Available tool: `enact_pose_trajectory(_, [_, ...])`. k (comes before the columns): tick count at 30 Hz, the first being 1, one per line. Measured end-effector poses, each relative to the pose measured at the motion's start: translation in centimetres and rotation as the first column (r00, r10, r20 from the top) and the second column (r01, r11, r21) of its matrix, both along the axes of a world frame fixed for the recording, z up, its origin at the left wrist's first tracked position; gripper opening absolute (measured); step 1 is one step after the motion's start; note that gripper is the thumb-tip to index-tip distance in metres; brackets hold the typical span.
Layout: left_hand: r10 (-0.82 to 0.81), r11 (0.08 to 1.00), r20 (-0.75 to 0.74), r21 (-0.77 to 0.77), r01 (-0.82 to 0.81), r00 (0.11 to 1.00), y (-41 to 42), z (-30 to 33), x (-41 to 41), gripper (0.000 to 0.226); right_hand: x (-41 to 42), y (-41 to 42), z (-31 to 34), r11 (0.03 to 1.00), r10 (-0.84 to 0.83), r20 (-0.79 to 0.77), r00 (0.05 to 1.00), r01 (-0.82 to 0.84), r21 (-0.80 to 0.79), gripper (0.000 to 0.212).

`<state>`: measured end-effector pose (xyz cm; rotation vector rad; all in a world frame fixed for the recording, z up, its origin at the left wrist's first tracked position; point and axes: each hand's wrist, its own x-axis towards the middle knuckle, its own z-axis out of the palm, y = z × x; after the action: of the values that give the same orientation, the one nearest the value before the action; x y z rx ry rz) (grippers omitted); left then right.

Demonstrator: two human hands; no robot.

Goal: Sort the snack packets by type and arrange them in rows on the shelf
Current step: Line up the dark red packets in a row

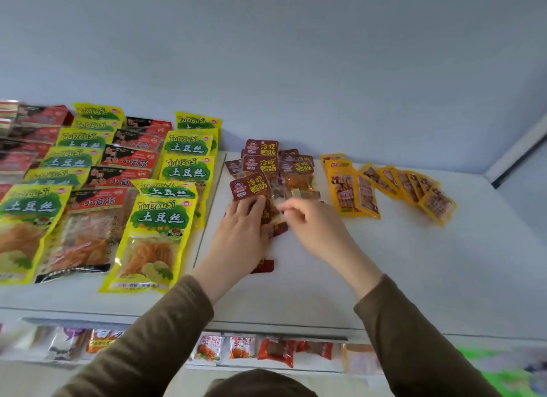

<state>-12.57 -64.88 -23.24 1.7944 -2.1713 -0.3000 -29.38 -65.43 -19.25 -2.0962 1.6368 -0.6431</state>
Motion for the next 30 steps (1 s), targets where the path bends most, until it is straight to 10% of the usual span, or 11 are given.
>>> enact_pose_trajectory(6, [0.076, 0.997, 0.131, 0.009, -0.078, 0.988, -1.6, -0.6, -2.6, 0.07, 2.7, -6.5, 0.2, 0.953, -0.219, 0.671, 0.708, 0.007, 0.304, 0.048])
enact_pose_trajectory(12, [0.07, 0.996, 0.23, 0.033, -0.079, 0.971, -2.0, -1.7, -2.7, 0.06, 5.7, -9.1, -0.9, 0.912, -0.35, 0.786, 0.51, -0.007, 0.41, 0.053])
enact_pose_trajectory(25, [0.077, 0.996, 0.211, 0.017, -0.082, 0.974, -1.4, -1.6, -1.2, 0.057, 5.2, -12.2, -1.7, 0.896, -0.399, 0.742, 0.538, 0.056, 0.441, 0.027])
enact_pose_trajectory(30, [0.016, 1.0, 0.209, -0.024, -0.012, 0.978, -0.5, -1.8, -0.4, 0.064, 7.4, -13.8, -1.6, 0.926, -0.364, 0.652, 0.665, 0.186, 0.328, 0.074])
